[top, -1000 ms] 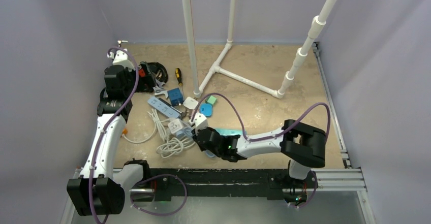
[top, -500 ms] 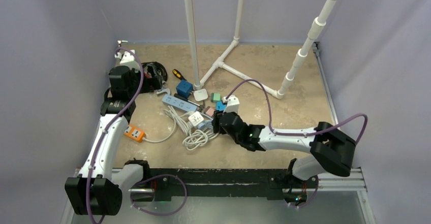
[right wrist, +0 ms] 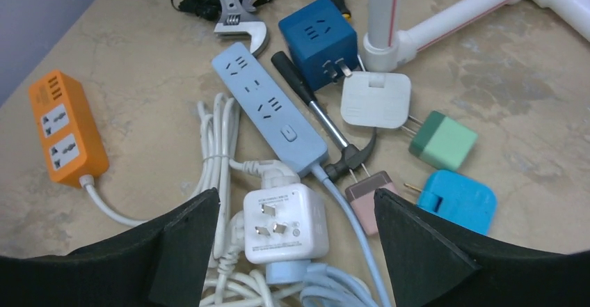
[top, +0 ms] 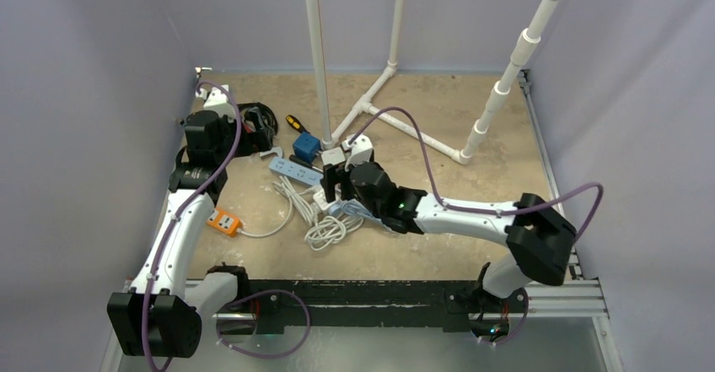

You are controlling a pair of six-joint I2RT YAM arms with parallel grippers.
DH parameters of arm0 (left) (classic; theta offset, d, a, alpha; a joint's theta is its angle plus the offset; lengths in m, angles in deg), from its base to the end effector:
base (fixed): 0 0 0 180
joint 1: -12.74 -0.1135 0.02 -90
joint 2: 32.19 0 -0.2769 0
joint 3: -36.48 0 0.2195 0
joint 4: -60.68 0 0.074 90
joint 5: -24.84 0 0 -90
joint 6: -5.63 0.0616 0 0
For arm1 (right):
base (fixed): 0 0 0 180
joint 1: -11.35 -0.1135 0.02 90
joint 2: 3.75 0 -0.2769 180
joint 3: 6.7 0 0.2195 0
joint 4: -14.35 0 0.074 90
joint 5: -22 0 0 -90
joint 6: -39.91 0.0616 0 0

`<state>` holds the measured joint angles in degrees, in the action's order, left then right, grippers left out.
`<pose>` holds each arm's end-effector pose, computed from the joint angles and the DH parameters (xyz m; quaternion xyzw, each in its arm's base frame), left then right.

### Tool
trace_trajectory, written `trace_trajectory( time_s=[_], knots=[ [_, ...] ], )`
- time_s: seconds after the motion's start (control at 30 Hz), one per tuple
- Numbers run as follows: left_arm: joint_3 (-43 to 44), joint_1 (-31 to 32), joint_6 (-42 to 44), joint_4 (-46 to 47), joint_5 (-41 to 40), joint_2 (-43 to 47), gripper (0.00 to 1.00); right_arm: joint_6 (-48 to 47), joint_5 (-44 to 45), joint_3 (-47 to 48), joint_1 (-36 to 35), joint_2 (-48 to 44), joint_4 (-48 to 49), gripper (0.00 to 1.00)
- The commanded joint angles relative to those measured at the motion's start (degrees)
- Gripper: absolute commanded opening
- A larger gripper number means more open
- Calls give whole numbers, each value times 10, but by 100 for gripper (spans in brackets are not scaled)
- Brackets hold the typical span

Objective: Pull the plug off the socket
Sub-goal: Move the socket to the center of the board.

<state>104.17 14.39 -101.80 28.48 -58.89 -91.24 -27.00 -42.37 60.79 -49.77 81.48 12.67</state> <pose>0.2183 -0.0130 0.3299 -0.0850 0.8315 -0.1358 0.5319 0.1818 0.2745 0.2795 -0.1382 0.7942 0.2434 0.5393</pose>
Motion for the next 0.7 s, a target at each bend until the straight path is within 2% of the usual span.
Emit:
trace_trajectory(
  time_s=[0.0,0.2,0.67],
  knots=[
    [-1,4,-9,24,14,-6,97,-63,-24,55,-3,69,9,84],
    [2,4,-10,25,18,-13,97,-72,-28,97,-5,135,-1,86],
    [2,3,-11,24,20,-16,97,-57,-16,141,-30,220,-6,88]
  ],
)
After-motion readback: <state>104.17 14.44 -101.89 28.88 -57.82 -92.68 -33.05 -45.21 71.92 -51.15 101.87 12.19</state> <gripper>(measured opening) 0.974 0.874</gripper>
